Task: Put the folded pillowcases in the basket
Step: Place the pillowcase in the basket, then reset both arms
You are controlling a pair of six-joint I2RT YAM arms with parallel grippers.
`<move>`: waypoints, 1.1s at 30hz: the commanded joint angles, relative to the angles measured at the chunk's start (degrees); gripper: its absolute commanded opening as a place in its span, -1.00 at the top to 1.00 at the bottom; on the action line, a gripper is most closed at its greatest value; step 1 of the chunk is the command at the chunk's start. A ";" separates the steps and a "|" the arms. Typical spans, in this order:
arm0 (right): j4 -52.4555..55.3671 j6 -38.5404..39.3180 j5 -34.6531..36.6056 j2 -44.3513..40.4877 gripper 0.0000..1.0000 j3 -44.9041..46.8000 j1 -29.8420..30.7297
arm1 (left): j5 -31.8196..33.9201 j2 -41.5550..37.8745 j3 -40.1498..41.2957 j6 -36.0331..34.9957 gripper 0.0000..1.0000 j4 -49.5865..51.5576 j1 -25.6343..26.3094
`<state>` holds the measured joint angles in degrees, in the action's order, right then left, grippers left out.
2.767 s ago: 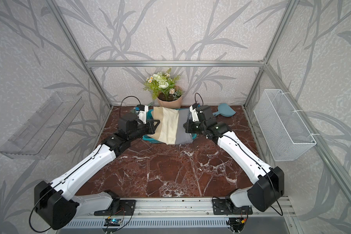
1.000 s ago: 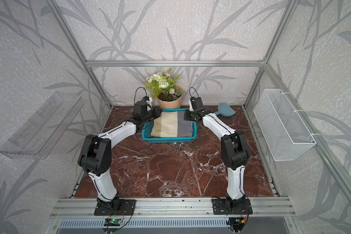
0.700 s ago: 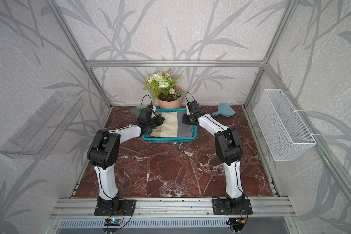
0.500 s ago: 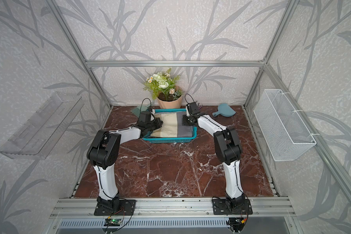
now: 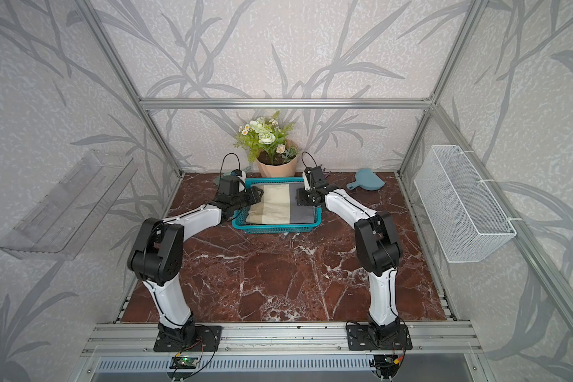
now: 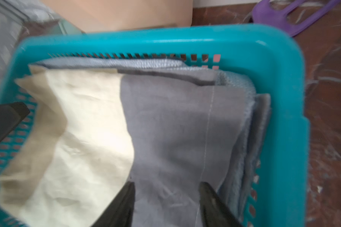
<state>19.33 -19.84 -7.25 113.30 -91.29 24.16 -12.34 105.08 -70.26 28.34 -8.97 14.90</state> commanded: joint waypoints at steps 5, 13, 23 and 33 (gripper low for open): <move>-4.73 4.55 6.51 -23.15 -0.98 12.20 0.74 | 14.87 -17.99 2.62 -8.16 -1.00 2.93 -0.31; -4.41 2.06 16.79 -37.80 -0.98 30.41 -6.94 | 32.29 -31.73 20.05 -17.50 -1.00 -5.69 -1.07; -4.89 5.39 23.76 -39.99 -0.98 39.95 -17.38 | 40.86 -29.28 31.86 -22.14 -1.00 -15.14 -4.50; -24.13 11.19 31.94 -36.69 -0.98 52.08 -18.11 | 38.07 -25.01 38.68 -21.77 -1.00 -24.26 -10.85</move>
<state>4.45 -11.46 21.43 76.60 -42.09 6.26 25.54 78.76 -32.38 8.01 -27.55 4.16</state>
